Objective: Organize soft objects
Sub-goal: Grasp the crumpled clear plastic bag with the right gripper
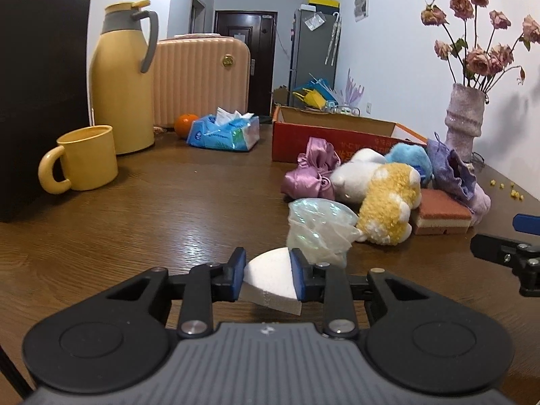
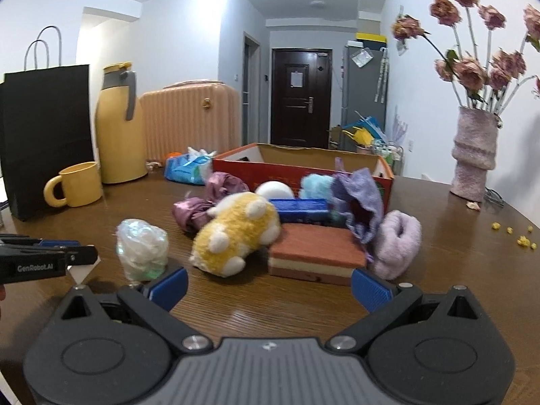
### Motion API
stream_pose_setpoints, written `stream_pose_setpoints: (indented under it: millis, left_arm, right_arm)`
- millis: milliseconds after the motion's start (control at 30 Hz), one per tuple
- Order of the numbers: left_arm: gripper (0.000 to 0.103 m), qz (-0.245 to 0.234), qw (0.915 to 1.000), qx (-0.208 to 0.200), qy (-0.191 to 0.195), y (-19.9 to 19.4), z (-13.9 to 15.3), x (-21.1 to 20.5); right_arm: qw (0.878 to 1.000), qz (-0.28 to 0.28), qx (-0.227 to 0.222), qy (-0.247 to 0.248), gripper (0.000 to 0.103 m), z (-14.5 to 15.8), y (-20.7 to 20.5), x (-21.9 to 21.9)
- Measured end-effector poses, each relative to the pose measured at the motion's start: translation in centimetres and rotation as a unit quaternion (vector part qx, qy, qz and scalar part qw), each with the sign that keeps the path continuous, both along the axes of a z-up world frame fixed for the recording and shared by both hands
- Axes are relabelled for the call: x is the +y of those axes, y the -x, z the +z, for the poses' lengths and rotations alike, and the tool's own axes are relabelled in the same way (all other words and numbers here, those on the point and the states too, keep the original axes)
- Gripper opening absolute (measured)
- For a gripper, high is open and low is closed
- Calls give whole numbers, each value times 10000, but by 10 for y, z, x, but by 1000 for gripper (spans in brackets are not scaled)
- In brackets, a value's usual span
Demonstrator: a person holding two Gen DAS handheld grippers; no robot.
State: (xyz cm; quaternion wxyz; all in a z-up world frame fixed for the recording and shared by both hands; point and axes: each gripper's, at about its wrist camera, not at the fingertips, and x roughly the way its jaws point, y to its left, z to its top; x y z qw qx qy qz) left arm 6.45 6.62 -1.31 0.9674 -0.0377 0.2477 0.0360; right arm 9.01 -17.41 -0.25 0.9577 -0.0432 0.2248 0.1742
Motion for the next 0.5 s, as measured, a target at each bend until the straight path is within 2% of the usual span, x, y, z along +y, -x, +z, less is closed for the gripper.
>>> stream_pose_setpoints:
  millis: [500]
  left_arm:
    - [29,387,9990,-232,-20,12,8,34]
  right_arm:
    - [9953,950,110,149,102,4,-23,80]
